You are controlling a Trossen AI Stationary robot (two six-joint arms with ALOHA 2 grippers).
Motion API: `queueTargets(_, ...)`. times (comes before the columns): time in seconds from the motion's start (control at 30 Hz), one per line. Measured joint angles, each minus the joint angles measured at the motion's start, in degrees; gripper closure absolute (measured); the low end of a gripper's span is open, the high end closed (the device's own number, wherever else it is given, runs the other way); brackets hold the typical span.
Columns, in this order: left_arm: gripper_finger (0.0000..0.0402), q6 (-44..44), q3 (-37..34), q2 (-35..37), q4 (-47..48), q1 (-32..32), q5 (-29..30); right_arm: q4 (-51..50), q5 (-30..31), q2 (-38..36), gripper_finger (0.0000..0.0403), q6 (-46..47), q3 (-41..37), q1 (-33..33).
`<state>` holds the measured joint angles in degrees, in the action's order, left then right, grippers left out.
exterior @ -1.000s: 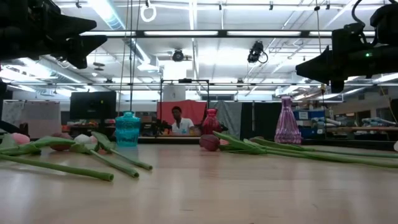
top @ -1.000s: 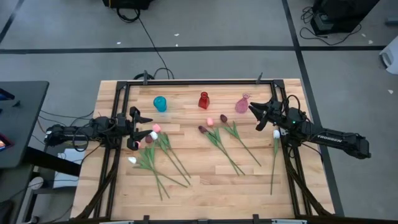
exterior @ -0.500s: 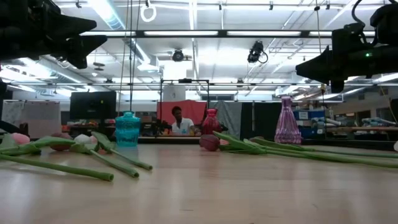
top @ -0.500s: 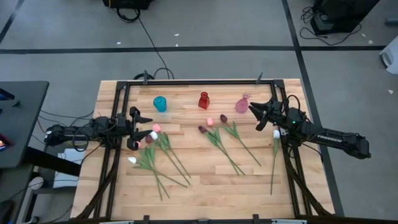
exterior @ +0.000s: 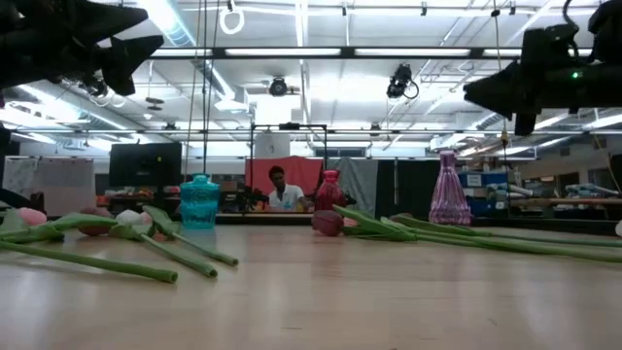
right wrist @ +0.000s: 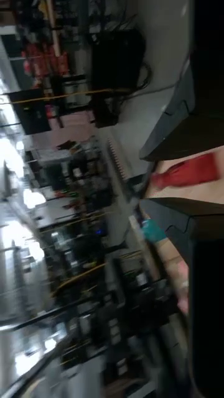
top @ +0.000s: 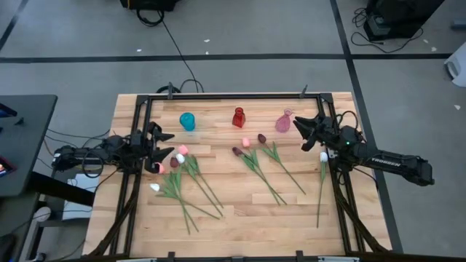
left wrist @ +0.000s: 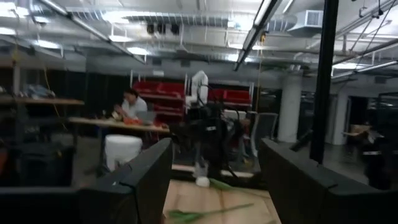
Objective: Sort flowers into vase by color
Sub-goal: Put the right red flower into the pink vase
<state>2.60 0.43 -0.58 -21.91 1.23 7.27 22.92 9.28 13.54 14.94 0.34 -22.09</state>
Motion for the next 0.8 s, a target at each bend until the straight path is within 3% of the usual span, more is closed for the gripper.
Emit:
queueTargets(0.27, 0.0158, -0.7, 0.0, 0.0, -3.0, 0.0, 2.6, 6.9, -0.2, 0.0, 0.0286, 6.6, 0.0, 0.0)
queueTargets(0.43, 0.0158, -1.3, 0.1, 0.0, -3.6, 0.0, 4.3, 6.2, -6.2, 2.7, 0.0286, 11.7, 0.4, 0.1)
queueTargets(0.53, 0.0158, -2.2, 2.3, -0.6, 2.4, -0.1, 5.5, 3.7, -9.2, 6.6, 0.0286, 13.1, 2.7, 1.9)
queueTargets(0.67, 0.0158, 0.5, 5.7, -0.9, 8.3, -0.1, 8.4, -6.6, -4.7, 15.0, 0.0286, 12.0, 8.5, 7.2)
queueTargets(0.8, 0.0158, 0.9, 5.9, -1.0, 5.7, -0.1, 7.8, -16.7, 1.5, 25.5, 0.0286, 9.0, 16.3, 12.6)
